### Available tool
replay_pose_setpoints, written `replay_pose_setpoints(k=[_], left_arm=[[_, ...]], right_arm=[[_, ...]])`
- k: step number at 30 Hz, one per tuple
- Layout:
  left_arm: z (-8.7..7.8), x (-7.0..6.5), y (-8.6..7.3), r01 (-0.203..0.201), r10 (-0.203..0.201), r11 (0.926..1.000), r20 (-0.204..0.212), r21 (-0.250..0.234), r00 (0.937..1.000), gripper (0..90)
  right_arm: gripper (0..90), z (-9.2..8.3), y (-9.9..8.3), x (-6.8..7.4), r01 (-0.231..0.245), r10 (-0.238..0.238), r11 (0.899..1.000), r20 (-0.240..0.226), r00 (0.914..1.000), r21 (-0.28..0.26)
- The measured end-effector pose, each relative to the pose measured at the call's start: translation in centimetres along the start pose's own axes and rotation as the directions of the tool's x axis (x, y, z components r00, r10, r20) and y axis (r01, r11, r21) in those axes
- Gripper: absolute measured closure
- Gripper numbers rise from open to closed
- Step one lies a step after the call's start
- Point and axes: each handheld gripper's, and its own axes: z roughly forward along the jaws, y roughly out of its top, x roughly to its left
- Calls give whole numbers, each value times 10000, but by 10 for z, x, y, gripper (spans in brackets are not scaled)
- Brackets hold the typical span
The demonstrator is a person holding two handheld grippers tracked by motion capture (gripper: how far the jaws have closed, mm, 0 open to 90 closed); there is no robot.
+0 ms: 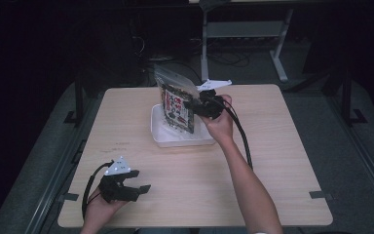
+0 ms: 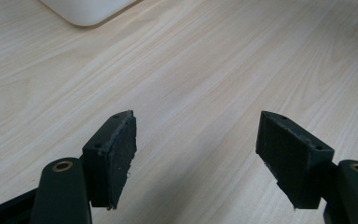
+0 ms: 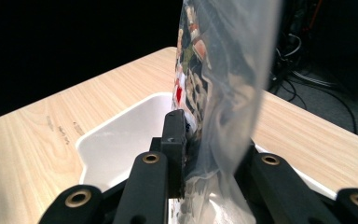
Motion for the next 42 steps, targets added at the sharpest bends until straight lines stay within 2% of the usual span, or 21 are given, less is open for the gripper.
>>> replay_pose_setpoints(k=[9, 14, 18, 22, 31, 35, 38, 42], left_arm=[[0, -1, 0, -7, 7, 10000, 5, 0, 10000, 282], [0, 0, 1, 5, -5, 10000, -1, -23, 10000, 281], [0, 0, 1, 4, -4, 10000, -2, -28, 10000, 281], [1, -1, 1, -10, 10, 10000, 15, -4, 10000, 281], [3, -2, 2, -87, 86, 9999, 64, 66, 9999, 280], [4, -1, 2, -75, 75, 9999, 70, 98, 9999, 280], [3, -1, 2, -79, 78, 9999, 63, 77, 9999, 280], [3, -1, 2, -97, 97, 9999, 61, 80, 9999, 279]], right_arm=[[745, -2, 1, 5, -187, 171, 9995, 610, 9980, 262], [746, -5, -2, 5, -539, 517, 9983, 930, 9943, 207], [746, -6, -4, 3, -838, 816, 9963, 1034, 9913, 170], [747, -6, -5, 3, -843, 823, 9963, 1079, 9908, 139], [708, -8, -7, -5, -1179, 1177, 9930, 776, 9900, -25], [646, -9, -7, -7, -1236, 1234, 9923, 652, 9902, -5], [564, -11, -7, -8, -1300, 1303, 9915, 456, 9904, -103], [524, -14, -7, -8, -1284, 1286, 9917, 382, 9910, -58]])
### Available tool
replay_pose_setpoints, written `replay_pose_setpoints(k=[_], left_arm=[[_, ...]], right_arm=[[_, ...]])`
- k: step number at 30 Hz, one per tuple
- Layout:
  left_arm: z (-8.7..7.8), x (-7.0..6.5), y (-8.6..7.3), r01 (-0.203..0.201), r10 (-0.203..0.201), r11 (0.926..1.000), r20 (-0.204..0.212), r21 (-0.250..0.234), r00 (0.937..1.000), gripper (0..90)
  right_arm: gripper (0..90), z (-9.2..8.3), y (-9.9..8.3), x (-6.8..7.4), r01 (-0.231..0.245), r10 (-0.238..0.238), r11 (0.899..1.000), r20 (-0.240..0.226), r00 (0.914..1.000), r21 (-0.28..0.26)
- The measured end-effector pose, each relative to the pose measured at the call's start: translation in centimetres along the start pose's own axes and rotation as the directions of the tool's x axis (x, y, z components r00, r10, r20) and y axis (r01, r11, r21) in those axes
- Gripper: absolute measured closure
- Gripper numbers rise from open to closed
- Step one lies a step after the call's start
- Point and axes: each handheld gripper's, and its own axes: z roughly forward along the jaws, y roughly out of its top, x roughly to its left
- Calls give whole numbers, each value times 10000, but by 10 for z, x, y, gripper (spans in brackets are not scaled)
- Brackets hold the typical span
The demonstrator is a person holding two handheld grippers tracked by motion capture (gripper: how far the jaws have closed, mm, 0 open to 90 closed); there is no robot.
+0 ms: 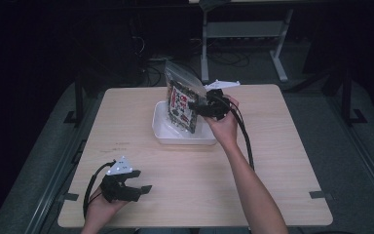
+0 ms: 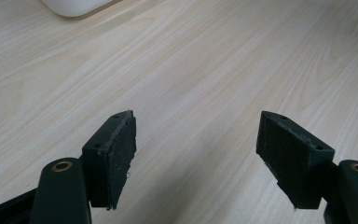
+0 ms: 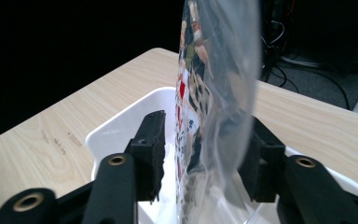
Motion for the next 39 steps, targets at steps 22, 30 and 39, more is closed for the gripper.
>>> replay_pose_setpoints(k=[22, 30, 39], left_arm=[[4, 3, 0, -108, 111, 9995, -93, 306, 9999, 253], [6, 3, -1, -154, 162, 9990, -171, 427, 9997, 249], [4, 5, -1, -91, 101, 9990, -214, 446, 9997, 243]], right_arm=[[434, -34, -13, -9, -415, 437, 9984, -564, 9975, 393], [421, -42, -19, -9, -479, 513, 9973, -611, 9968, 562], [406, -53, -24, -9, -548, 598, 9960, -702, 9957, 708]])
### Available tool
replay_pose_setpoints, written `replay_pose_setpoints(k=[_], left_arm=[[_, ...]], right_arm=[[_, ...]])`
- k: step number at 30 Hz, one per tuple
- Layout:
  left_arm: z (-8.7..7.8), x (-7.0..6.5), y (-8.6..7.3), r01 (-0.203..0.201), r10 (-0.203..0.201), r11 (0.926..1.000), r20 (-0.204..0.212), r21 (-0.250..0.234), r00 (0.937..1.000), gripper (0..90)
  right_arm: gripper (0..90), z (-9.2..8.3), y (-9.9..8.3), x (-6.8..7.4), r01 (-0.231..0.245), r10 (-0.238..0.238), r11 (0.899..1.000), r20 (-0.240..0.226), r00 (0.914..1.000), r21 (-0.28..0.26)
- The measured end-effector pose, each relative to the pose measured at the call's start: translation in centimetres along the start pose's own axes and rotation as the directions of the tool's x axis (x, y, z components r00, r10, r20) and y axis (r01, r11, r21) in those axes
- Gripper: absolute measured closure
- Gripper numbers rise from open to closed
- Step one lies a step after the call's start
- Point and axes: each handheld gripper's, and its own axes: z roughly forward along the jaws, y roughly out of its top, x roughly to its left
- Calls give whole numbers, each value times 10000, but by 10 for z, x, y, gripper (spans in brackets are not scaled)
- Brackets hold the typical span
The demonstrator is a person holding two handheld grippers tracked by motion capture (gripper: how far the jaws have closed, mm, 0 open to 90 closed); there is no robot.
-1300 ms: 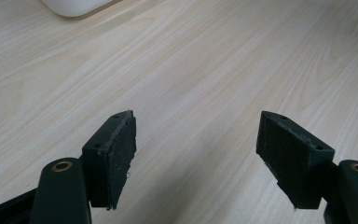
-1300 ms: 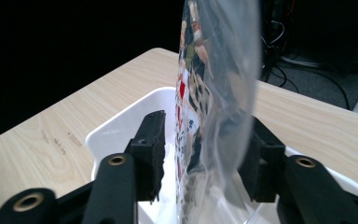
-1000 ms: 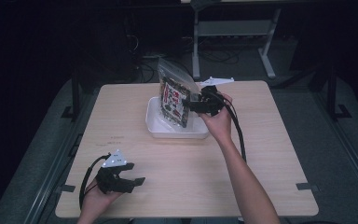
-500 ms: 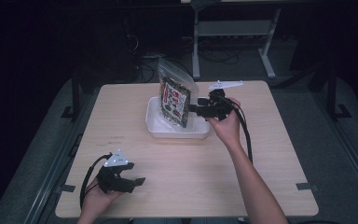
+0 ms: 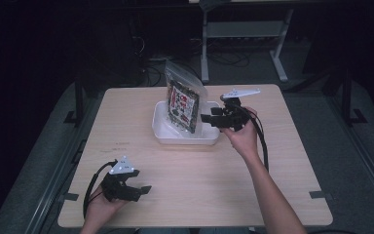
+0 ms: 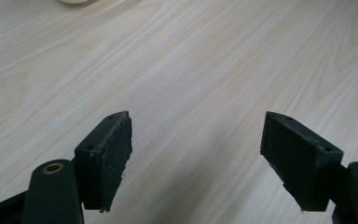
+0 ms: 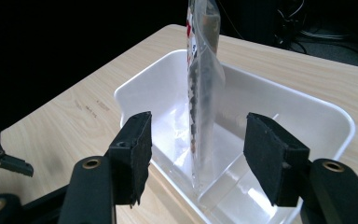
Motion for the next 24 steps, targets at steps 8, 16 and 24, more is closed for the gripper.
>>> replay_pose_setpoints(k=[8, 16, 24], left_arm=[[2, -1, 0, -25, 25, 10000, 32, 23, 10000, 241], [3, -2, 1, -53, 53, 10000, 38, 55, 10000, 240], [5, -3, 1, -97, 97, 9999, 67, 74, 9999, 239]], right_arm=[[390, -14, -12, 0, -186, 187, 9997, -69, 9998, 137], [365, -34, -31, -2, -518, 522, 9984, -164, 9985, 209], [340, -58, -56, -5, -821, 828, 9962, -226, 9963, 308]])
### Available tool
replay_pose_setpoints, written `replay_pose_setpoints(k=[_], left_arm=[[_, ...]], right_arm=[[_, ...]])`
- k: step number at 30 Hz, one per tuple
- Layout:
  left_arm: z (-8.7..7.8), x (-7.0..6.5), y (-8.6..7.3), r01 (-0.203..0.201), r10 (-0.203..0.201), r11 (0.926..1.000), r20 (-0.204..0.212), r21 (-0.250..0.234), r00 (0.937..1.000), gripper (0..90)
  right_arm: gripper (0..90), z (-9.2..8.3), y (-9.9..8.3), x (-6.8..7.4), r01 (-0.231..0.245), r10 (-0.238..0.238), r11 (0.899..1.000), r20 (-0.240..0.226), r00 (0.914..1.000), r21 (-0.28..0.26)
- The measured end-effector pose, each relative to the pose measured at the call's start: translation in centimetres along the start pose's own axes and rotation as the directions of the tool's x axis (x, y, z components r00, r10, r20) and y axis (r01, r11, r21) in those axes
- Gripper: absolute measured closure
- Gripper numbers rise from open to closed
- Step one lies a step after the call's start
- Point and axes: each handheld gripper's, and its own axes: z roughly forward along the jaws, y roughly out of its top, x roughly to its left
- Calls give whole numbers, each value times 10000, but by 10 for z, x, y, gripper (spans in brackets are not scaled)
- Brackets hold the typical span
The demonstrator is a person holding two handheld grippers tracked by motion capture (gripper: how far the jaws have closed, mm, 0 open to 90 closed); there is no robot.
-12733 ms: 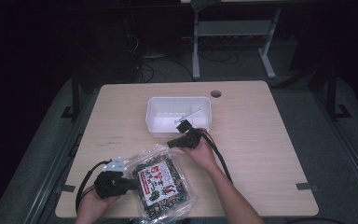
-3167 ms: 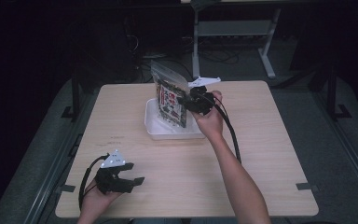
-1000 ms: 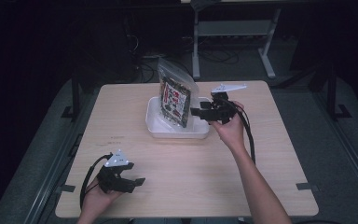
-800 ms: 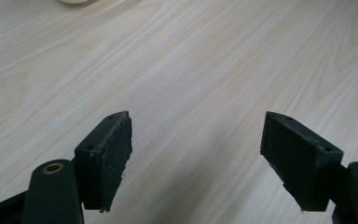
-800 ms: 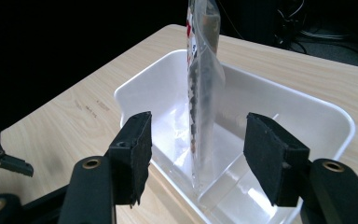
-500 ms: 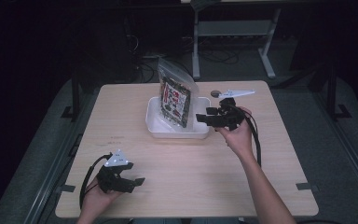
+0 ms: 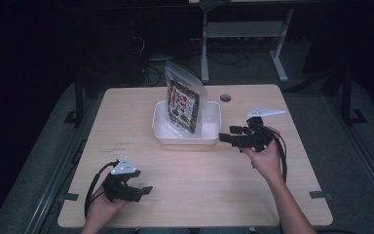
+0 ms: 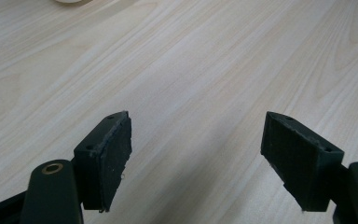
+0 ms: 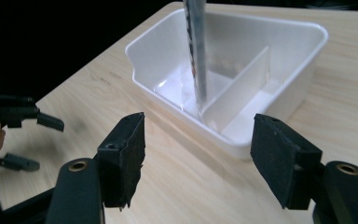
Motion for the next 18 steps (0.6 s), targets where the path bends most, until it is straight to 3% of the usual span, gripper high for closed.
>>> replay_pose_setpoints(k=[13, 18], left_arm=[[3, -2, -1, -108, 107, 9999, 112, 122, 9999, 236], [4, -2, -7, -190, 183, 9993, 227, 317, 9996, 233]], right_arm=[[326, -27, -55, 2, -321, 324, 9994, -193, 9993, 147], [320, -40, -91, 4, -395, 395, 9992, -178, 9991, 49]])
